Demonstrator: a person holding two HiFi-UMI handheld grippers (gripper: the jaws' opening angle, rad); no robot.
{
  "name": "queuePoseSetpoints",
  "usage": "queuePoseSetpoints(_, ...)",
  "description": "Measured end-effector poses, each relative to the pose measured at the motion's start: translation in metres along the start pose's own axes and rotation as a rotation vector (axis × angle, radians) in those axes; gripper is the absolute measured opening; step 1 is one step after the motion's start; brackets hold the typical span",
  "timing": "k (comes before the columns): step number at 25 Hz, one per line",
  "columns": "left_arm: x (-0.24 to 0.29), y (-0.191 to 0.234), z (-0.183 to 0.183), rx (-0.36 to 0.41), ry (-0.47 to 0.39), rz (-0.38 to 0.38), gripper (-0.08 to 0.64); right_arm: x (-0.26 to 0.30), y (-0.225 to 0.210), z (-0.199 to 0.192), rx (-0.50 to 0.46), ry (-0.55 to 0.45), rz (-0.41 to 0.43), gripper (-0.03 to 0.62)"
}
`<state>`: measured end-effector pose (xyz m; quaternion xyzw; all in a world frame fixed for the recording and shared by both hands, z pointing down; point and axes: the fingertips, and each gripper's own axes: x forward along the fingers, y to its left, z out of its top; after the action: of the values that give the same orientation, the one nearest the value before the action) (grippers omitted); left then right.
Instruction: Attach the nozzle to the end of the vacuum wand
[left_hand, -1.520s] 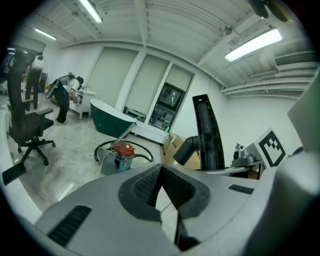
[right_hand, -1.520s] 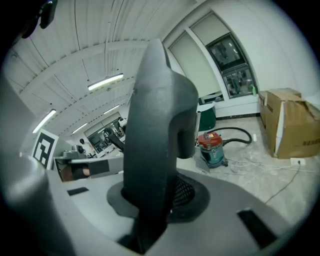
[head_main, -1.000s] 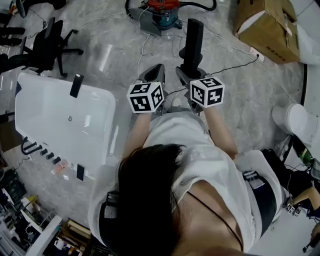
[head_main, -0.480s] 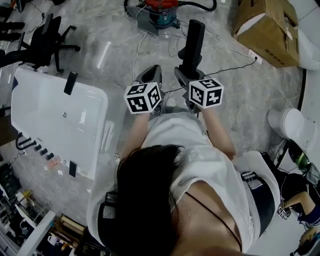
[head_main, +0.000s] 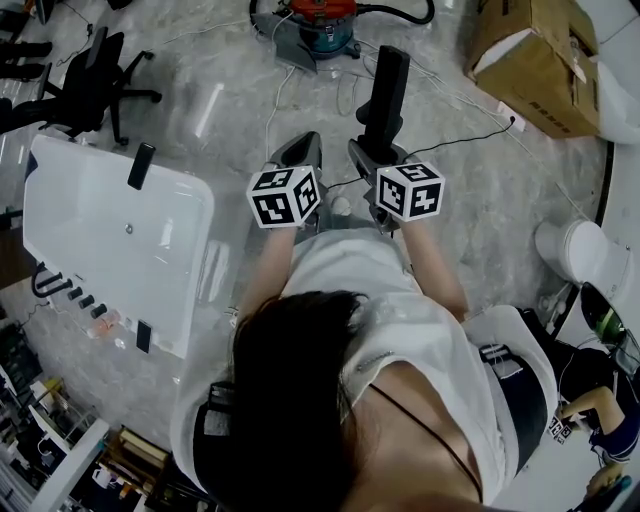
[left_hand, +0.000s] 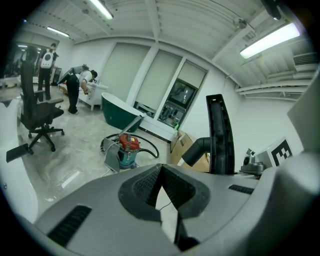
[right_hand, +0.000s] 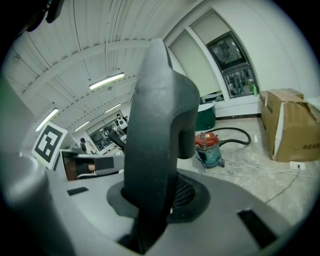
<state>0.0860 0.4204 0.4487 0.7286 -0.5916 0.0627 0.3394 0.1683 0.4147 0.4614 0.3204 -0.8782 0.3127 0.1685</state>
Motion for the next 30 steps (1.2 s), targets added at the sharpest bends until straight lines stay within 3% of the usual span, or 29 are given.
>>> queuePoseSetpoints(18, 0.015, 0.014, 0.006, -0.027, -0.012, -0.027, 0.003, 0.013, -0.011, 0.007, -0.031, 0.014, -0.022, 0.087)
queuePoseSetpoints(30, 0.043, 0.026, 0.014, -0.018, 0.02, -0.039, 0.002, 0.026, -0.035, 0.018, 0.021, 0.002, -0.058, 0.087)
